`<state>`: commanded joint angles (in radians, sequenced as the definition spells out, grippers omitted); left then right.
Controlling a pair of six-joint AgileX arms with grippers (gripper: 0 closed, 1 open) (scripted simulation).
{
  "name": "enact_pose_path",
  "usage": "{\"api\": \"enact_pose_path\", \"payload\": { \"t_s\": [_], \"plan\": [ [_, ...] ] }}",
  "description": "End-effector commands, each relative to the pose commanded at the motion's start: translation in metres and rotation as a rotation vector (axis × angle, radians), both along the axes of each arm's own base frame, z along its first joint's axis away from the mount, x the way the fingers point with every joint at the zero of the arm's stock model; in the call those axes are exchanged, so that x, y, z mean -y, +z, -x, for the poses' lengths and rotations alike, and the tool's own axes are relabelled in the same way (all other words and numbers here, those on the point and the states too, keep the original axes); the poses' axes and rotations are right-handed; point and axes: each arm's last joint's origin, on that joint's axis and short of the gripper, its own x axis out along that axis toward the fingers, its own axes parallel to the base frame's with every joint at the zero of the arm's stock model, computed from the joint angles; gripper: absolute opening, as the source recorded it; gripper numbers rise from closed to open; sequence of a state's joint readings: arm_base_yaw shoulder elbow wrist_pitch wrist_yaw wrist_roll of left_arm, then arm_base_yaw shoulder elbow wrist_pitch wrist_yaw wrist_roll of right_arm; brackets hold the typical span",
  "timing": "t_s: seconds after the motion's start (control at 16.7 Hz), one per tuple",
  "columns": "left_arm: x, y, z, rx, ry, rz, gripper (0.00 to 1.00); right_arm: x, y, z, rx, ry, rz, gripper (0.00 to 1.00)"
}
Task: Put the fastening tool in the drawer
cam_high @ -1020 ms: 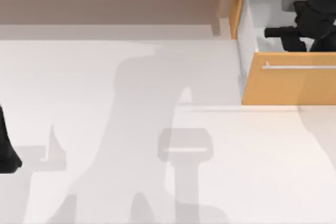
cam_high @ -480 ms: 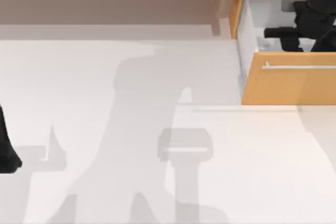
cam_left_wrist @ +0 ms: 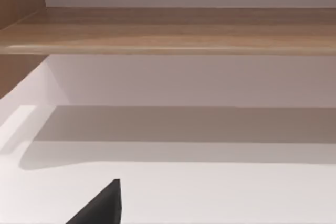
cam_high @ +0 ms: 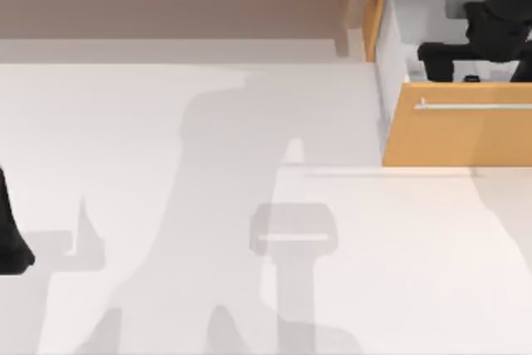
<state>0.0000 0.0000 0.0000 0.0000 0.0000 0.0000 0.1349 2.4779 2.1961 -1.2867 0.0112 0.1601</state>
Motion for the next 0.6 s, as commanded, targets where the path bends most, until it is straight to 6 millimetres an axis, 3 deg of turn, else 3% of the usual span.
{"api": "enact_pose_path", "payload": {
  "t_s": [0.6],
  "plan": [
    [0.0000,0.0000,0.0000,0.000,0.000,0.000,1.00,-0.0005,0.0086,0.0043,0.038,0.036,0.014,1.00]
  ]
}}
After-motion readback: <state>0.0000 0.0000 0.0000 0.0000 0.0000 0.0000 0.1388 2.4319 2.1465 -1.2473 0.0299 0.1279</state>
